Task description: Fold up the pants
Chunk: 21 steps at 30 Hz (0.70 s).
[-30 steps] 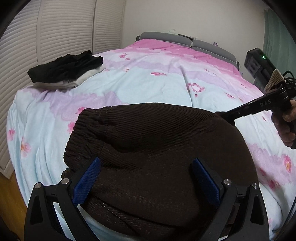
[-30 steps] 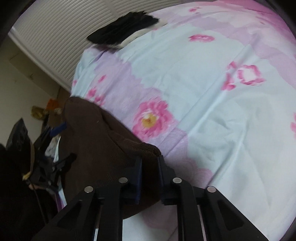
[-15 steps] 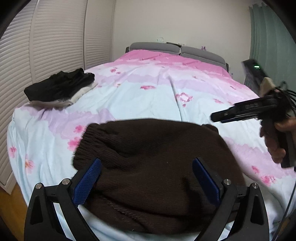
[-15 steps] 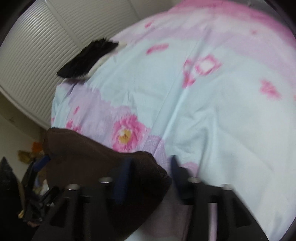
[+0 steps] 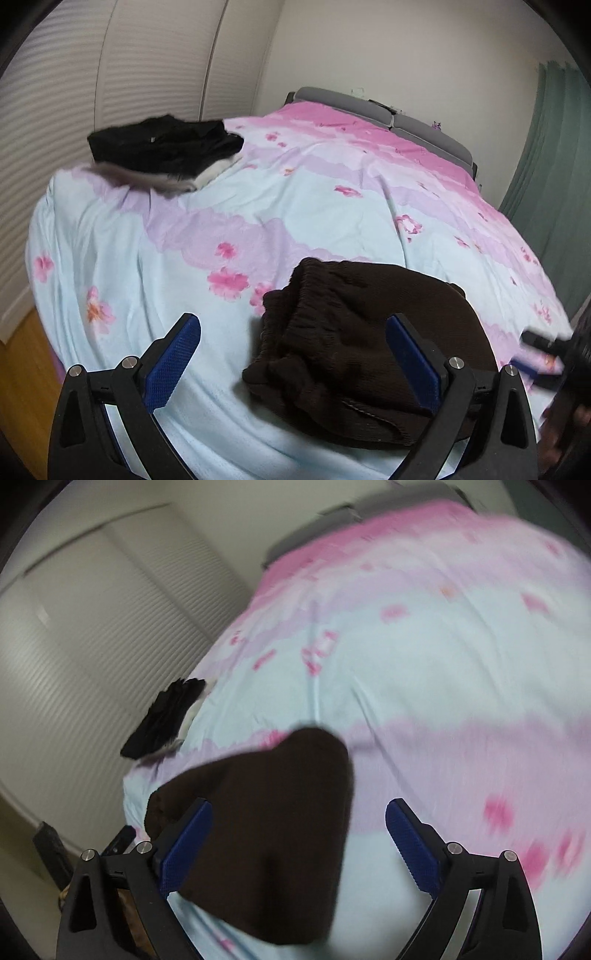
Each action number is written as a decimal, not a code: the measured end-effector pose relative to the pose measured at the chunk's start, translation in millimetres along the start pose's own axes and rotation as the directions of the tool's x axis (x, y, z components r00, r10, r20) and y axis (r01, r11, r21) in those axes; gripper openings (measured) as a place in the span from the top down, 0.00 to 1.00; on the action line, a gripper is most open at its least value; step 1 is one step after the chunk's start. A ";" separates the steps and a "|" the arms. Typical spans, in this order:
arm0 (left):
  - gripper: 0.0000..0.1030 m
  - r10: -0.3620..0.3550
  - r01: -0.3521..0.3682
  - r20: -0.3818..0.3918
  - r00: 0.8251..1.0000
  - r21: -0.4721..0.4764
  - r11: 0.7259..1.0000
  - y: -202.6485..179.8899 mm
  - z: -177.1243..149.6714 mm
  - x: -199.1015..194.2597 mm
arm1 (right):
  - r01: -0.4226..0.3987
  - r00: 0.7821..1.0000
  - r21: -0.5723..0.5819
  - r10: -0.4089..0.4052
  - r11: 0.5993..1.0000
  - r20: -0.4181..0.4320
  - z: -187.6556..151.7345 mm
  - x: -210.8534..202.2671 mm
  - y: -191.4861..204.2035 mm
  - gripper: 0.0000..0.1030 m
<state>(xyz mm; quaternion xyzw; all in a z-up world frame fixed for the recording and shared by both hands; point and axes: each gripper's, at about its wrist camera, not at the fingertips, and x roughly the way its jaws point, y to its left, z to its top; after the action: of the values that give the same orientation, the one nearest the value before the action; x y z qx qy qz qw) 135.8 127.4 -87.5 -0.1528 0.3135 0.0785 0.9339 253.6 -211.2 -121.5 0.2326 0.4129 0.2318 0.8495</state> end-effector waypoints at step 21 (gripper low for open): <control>0.00 -0.092 0.065 -0.188 0.978 -0.144 0.987 10.8 -38.0 62.2 | -0.114 0.982 0.194 0.141 0.974 -0.129 -50.8 67.4 -24.2 0.06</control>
<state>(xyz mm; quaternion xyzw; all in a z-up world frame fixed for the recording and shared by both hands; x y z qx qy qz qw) 161.1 128.0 -156.7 -0.2360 0.3907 0.0474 0.8885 254.5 -180.3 -203.7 0.3199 0.4762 0.2624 0.7759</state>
